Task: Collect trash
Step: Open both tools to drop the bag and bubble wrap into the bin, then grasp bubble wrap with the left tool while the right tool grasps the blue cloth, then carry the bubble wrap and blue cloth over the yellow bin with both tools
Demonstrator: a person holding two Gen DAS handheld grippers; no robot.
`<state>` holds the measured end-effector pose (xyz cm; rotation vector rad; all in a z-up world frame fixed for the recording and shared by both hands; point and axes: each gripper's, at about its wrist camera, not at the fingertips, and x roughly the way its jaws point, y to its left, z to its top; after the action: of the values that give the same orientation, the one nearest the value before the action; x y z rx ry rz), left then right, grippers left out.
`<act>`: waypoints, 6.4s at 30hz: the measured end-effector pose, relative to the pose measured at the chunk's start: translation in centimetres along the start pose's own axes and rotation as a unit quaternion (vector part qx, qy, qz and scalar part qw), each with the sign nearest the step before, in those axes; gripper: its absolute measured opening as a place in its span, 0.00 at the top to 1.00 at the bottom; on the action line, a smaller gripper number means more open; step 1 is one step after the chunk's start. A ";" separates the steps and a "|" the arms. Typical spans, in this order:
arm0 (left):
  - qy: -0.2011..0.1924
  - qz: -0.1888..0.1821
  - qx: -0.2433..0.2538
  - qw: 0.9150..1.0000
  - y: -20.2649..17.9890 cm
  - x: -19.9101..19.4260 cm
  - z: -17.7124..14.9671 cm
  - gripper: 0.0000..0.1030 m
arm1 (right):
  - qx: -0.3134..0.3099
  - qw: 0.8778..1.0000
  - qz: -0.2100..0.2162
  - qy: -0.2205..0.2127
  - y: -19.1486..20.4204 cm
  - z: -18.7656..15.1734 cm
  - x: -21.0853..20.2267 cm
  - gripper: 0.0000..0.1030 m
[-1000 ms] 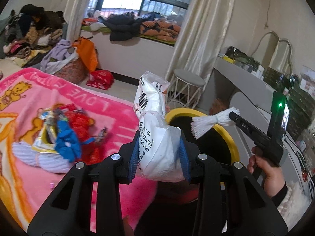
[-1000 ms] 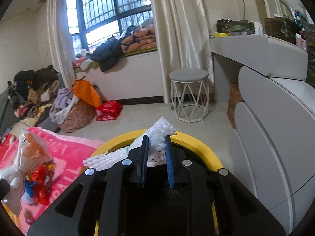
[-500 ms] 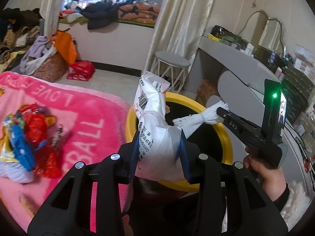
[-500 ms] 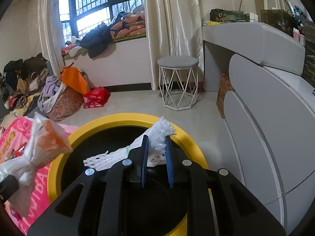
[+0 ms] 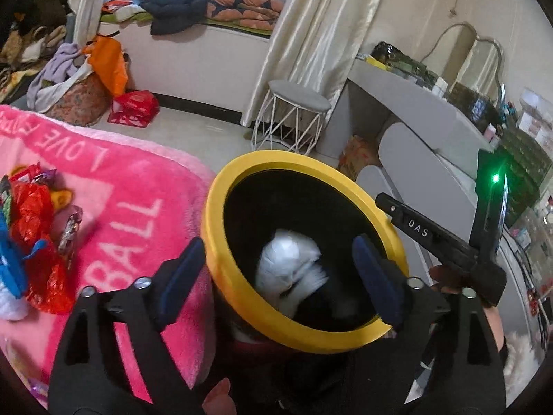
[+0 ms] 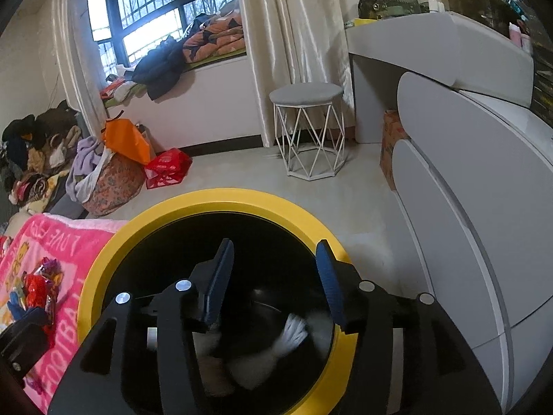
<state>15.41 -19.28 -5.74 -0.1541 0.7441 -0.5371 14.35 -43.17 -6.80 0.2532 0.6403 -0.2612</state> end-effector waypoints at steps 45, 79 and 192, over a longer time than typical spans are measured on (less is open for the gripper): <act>-0.132 0.174 -0.056 0.974 9.1 -13.3 -0.1 0.10 | -0.125 0.969 0.212 -0.033 14.4 -2.2 -7.6 0.36; -0.145 0.259 -0.179 0.938 20.5 -18.3 -2.8 0.10 | -0.243 0.924 0.297 0.002 25.9 -6.0 -9.5 0.36; -0.159 0.082 -0.039 0.983 5.9 -15.2 3.5 0.92 | -0.067 0.961 0.261 -0.058 11.2 1.1 -7.5 0.97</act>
<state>10.94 -6.59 4.05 -0.2436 0.4617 -0.3157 12.71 -31.85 0.40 0.2651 0.4530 0.2728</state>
